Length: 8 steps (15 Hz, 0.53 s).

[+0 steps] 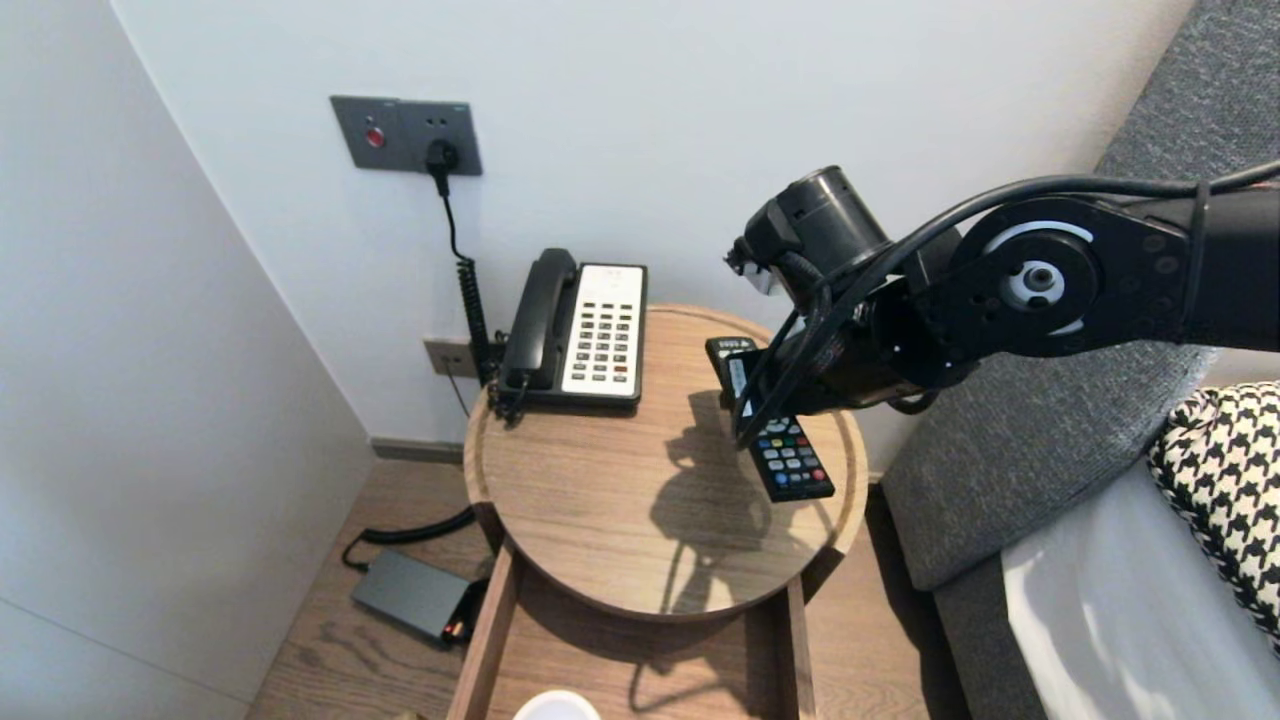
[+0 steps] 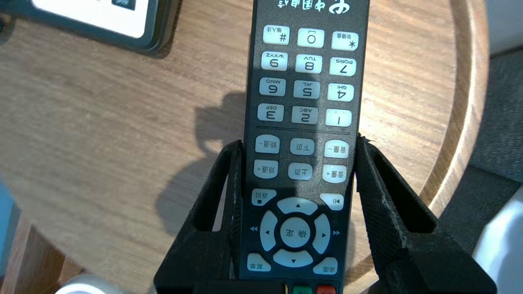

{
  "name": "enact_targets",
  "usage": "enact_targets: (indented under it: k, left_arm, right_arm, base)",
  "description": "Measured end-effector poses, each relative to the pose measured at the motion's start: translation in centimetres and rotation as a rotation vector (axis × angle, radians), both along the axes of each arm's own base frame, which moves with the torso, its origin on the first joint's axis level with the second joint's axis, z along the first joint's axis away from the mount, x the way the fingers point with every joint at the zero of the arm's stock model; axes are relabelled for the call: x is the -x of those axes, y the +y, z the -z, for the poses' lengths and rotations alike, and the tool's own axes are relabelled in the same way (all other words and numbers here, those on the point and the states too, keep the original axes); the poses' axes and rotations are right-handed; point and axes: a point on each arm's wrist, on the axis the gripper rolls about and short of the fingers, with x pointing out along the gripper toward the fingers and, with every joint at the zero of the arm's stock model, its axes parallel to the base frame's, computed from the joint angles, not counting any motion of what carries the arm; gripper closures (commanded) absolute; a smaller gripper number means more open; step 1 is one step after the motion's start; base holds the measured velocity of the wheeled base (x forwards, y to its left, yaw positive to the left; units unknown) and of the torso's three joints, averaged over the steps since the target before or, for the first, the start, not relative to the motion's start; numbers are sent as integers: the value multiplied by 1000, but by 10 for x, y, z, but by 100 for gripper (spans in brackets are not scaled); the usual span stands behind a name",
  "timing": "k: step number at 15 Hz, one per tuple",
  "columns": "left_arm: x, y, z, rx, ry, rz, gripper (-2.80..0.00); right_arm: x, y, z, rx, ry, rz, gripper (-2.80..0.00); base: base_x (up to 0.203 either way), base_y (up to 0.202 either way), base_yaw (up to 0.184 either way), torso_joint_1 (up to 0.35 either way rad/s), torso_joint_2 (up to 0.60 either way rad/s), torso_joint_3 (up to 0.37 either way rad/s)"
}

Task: Take the remote control out of the drawer one by one and place them on the table

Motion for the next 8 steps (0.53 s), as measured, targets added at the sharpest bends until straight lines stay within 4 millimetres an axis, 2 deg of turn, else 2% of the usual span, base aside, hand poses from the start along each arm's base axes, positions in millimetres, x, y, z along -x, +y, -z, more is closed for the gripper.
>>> enact_targets:
  k: [3, 8]
  left_arm:
    - [0, 0, 0, 0, 0, 1, 0]
    - [0, 0, 0, 0, 0, 1, 0]
  right_arm:
    - [-6, 6, -4, -41, -76, 26, 0]
    - [-1, 16, -1, -39, -82, 20, 0]
  base:
    - [0, 0, 0, 0, 0, 0]
    - [0, 0, 0, 0, 0, 0]
